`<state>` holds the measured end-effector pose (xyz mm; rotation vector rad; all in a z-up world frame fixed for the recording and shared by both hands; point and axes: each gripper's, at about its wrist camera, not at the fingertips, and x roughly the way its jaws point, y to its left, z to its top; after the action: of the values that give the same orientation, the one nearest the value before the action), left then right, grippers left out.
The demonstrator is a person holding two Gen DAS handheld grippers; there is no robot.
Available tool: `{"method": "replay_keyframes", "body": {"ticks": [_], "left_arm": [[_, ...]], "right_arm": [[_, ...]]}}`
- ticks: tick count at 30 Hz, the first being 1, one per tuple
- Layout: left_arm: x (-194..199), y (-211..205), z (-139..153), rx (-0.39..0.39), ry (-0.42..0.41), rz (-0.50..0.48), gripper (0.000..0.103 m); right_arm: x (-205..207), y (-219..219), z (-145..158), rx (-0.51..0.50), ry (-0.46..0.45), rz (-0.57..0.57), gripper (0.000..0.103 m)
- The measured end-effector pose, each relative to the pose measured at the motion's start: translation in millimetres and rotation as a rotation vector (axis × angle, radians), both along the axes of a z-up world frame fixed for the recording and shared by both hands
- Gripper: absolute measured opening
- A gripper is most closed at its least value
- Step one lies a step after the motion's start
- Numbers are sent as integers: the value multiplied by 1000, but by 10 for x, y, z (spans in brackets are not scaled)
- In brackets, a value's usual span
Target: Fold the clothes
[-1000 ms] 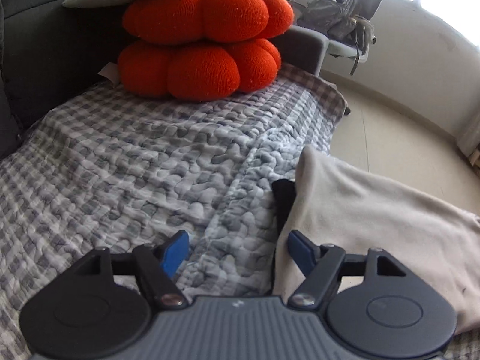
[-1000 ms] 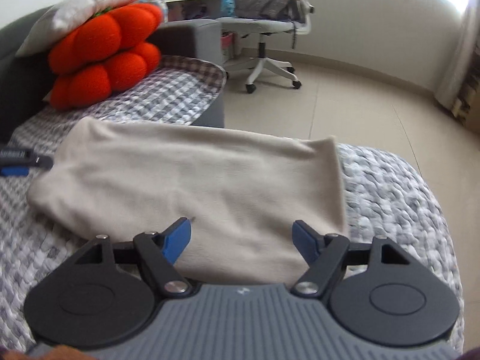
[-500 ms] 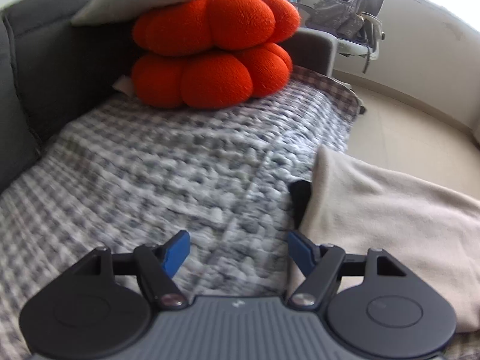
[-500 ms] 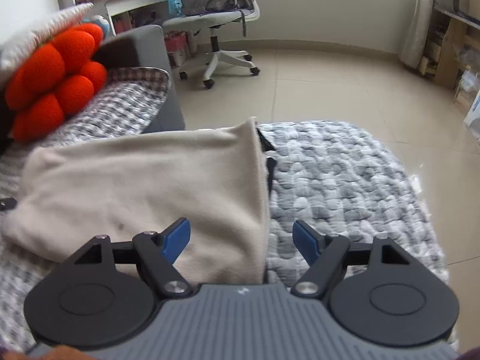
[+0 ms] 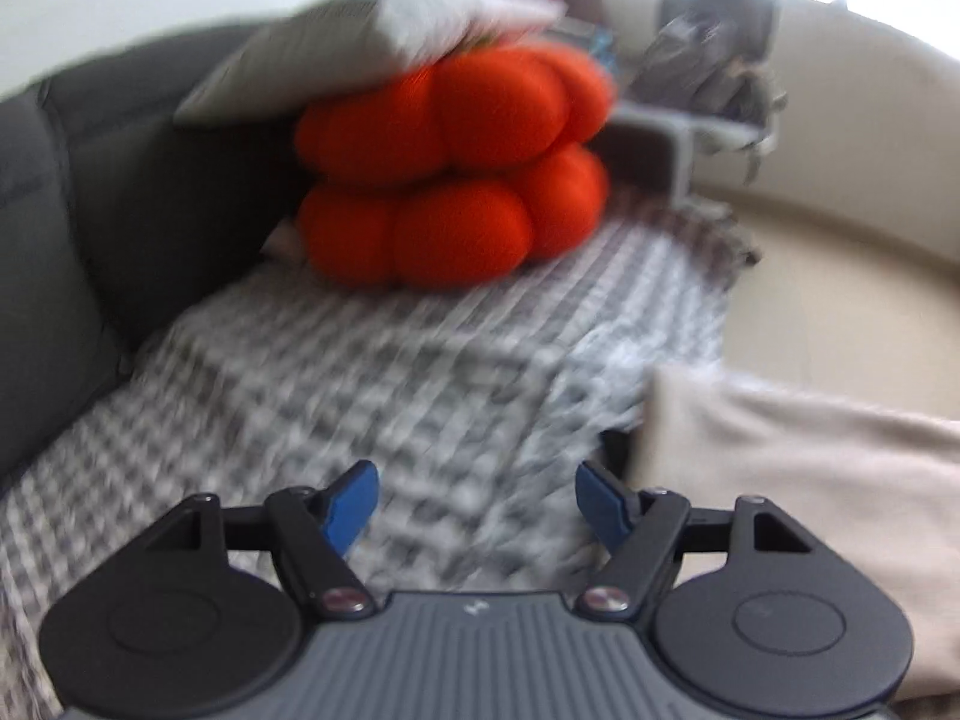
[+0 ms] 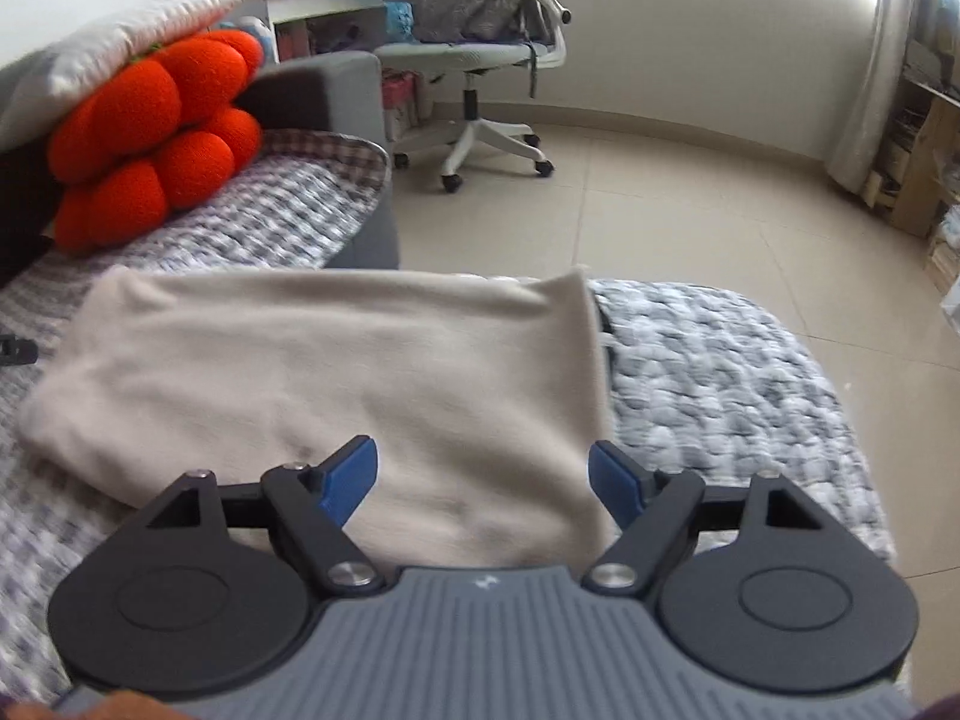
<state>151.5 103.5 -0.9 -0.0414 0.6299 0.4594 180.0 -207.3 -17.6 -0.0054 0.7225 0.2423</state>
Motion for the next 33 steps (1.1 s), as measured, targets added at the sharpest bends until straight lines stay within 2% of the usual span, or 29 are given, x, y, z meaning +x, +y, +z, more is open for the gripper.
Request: {"method": "replay_keyframes", "body": {"ticks": [1,2,3,4,5,9,13,15,17,22,26,31,33], "left_arm": [[-21,-85,41,6,-13,-30,75],[-34,-166,64,4,-16,-59,75],[-38,-233,62,-13,-12,-83,75],[-42,-299,59,-31,-9,-108,75],[-38,-361,36,-52,-5,-140,75],[41,-578,-141,-80,54,-209,74],[120,-722,-331,-105,132,-247,74],[160,-782,-417,-64,169,-242,76],[168,-841,-460,-25,182,-246,78],[161,-814,-441,-35,186,-248,78],[172,-817,-443,-33,184,-243,79],[171,-829,-449,-24,184,-240,79],[175,-829,-452,-23,183,-240,79]], "right_arm": [[-24,75,5,6,-15,22,80],[-44,145,0,9,-22,49,74],[-61,214,-7,13,-29,77,39],[-79,282,-14,17,-35,104,15],[-97,351,-20,20,-41,132,1],[-154,534,-79,11,-57,206,0],[-142,636,-175,18,-2,252,0],[-105,686,-281,8,53,274,2],[-110,706,-305,-13,43,293,2],[-126,640,-242,13,51,291,2],[-170,665,-191,30,23,298,15],[-163,776,-283,-12,42,328,12],[-160,766,-253,4,29,325,14]]}}
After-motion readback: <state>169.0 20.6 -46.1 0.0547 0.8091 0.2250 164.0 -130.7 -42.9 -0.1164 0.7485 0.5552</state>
